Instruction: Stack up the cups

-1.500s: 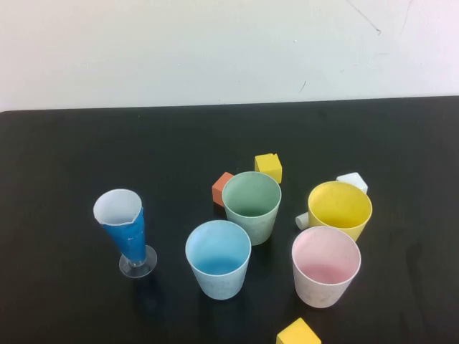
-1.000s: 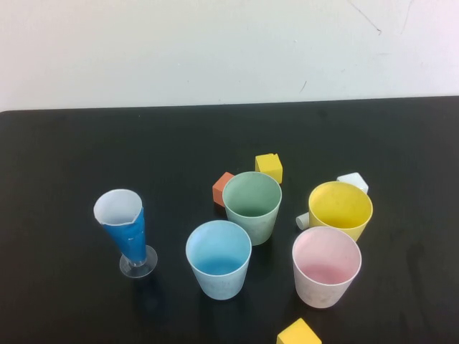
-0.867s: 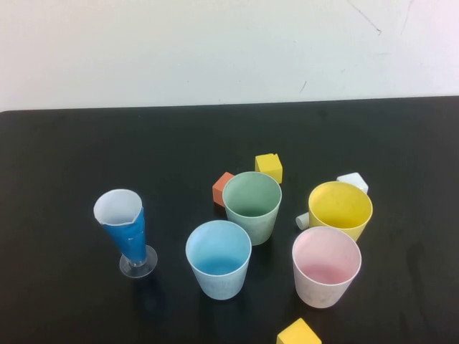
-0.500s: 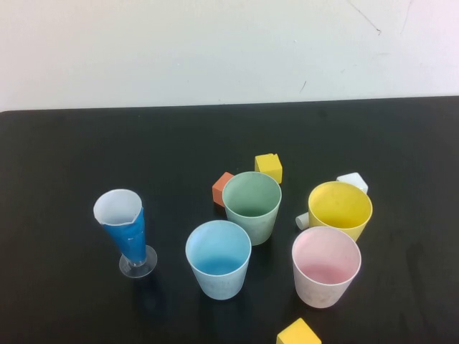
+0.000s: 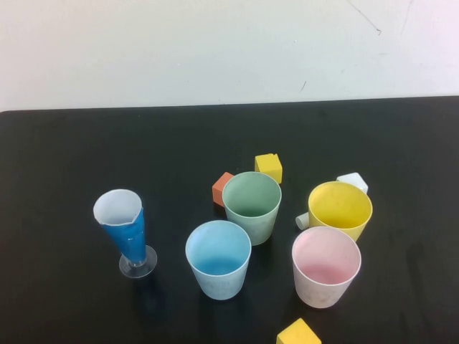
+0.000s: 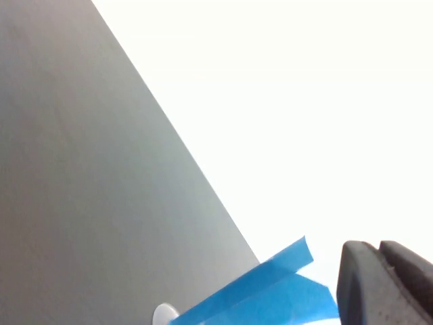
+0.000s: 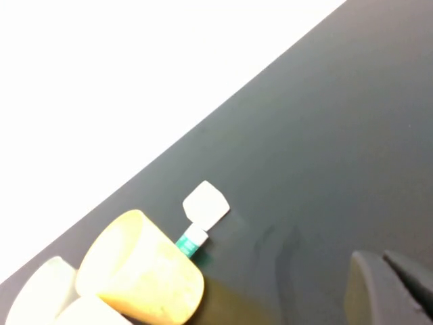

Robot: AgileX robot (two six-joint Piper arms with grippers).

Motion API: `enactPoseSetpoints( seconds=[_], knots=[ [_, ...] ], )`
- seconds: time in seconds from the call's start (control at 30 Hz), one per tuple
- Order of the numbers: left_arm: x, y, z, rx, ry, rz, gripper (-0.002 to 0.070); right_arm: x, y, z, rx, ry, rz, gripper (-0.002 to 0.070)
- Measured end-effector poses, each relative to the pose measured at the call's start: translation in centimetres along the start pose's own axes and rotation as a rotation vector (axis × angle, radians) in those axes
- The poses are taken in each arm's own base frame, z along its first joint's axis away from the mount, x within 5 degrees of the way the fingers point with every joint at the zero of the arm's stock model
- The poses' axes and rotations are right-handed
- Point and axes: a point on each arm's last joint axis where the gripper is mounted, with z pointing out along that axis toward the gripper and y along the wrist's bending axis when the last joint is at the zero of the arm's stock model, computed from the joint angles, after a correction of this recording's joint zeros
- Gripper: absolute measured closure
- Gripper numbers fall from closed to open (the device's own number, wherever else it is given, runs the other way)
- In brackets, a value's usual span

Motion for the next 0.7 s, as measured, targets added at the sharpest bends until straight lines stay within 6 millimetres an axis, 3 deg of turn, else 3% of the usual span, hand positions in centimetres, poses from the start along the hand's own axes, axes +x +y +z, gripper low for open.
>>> enactPoseSetpoints(
  seconds=[0.27,0.37,0.53,0.7],
  knots=[
    [-0.1,0.0,0.0,0.005,-0.008,-0.036,0.0677,0.1,0.0,0.0,0.002,0.007,-0.044,0.0679],
    [0.3,-0.3,-0.1,0.006,0.051,0.095,0.0677,0.1,0.0,0.0,0.002,0.010,-0.094,0.0679],
    [0.2,-4.7,-0.3,0.033,0.278,0.500,0.0677,0.2,0.0,0.0,0.004,0.021,-0.134,0.0679],
    [-1.7,-9.5,1.9,-0.070,0.554,0.817,0.0677,0.6,-0.2,0.0,0.011,0.069,-0.180,0.0679]
  ],
)
